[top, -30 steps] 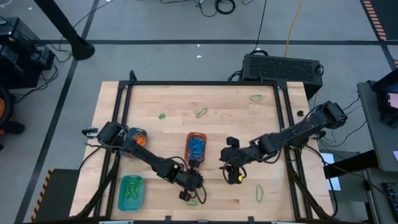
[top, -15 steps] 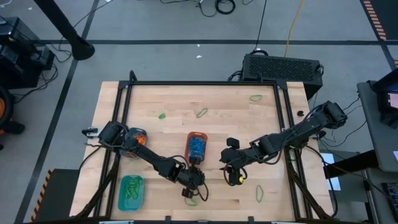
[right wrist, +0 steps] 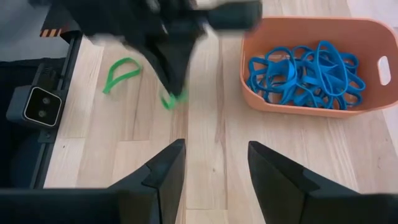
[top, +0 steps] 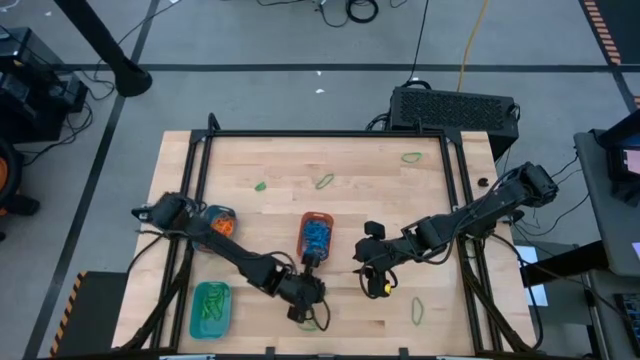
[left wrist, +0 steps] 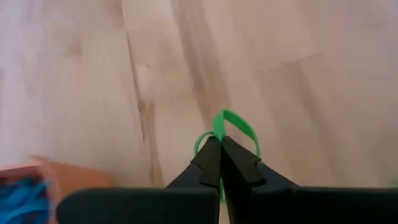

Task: Sort rubber bands into baskets
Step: Put the green rubber band into the green bin

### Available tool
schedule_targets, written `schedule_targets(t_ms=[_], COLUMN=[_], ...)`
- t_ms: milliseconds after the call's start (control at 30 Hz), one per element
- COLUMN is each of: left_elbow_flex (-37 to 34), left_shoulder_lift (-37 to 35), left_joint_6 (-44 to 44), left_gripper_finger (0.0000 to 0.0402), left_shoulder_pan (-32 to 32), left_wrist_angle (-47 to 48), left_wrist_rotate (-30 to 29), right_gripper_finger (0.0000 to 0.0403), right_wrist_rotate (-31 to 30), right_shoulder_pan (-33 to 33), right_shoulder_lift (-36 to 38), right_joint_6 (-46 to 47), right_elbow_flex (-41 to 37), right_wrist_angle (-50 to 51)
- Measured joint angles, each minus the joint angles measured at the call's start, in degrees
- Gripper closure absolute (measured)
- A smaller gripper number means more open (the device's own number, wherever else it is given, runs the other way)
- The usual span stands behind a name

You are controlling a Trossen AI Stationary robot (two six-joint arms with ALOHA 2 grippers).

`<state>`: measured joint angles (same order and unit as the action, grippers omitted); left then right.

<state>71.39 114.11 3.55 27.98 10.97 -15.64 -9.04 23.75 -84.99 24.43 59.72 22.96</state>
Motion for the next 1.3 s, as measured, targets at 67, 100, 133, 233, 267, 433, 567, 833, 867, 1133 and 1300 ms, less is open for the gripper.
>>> schedule_targets(t_ms=[67, 100, 133, 233, 267, 433, 567, 833, 867, 1133, 1300], left_elbow_flex=[0.1, 0.1, 0.1, 0.1, 0.1, 0.1, 0.1, 0.1, 0.1, -1.0, -2.4], left_shoulder_lift=[-2.5, -3.6, -4.7, -9.3, -11.0, -17.3, -21.0, -22.3, -22.4, -22.4, -22.4], left_joint_6=[0.5, 1.2, 2.1, 6.6, 8.5, 22.0, 36.0, 58.5, 60.4, 72.1, 72.6], left_gripper_finger=[0.0397, 0.0398, 0.0398, 0.0399, 0.0399, 0.04, 0.04, 0.0401, 0.0401, 0.0401, 0.0401], left_shoulder_pan=[0.9, 1.4, 2.0, 4.1, 5.0, 10.2, 14.7, 24.6, 25.7, 31.3, 31.8], left_wrist_angle=[2.6, 4.3, 6.2, 12.2, 14.1, 27.0, 37.1, 51.0, 51.8, 57.3, 57.0], left_wrist_rotate=[0.0, 0.0, 0.0, 0.1, 0.1, 2.2, 5.5, 11.6, 11.9, 14.2, 15.4], right_gripper_finger=[0.0236, 0.0236, 0.0236, 0.0236, 0.0236, 0.0236, 0.0236, 0.0236, 0.0236, 0.0236, 0.0236], right_wrist_rotate=[0.0, 0.0, 0.0, 0.0, 0.0, 0.1, 0.1, 0.1, 0.1, 0.1, 0.1], right_shoulder_pan=[0.0, 0.0, 0.0, 0.0, 0.0, 0.0, 0.0, 0.0, 0.0, 0.0, 0.0], right_shoulder_lift=[0.0, 0.0, 0.0, 0.0, 0.0, 0.0, 0.0, 0.0, 0.0, 0.0, 0.0], right_joint_6=[0.0, 0.1, 0.2, 0.2, 0.3, 0.4, 0.3, 0.4, 0.4, 0.4, 0.4], right_elbow_flex=[0.0, 0.0, 0.0, 0.0, 0.0, 0.0, 0.0, 0.0, 0.0, 0.0, 0.0], right_wrist_angle=[0.1, 0.0, 0.0, 0.0, 0.0, 0.0, -0.3, -0.4, -0.4, -0.6, -1.2])
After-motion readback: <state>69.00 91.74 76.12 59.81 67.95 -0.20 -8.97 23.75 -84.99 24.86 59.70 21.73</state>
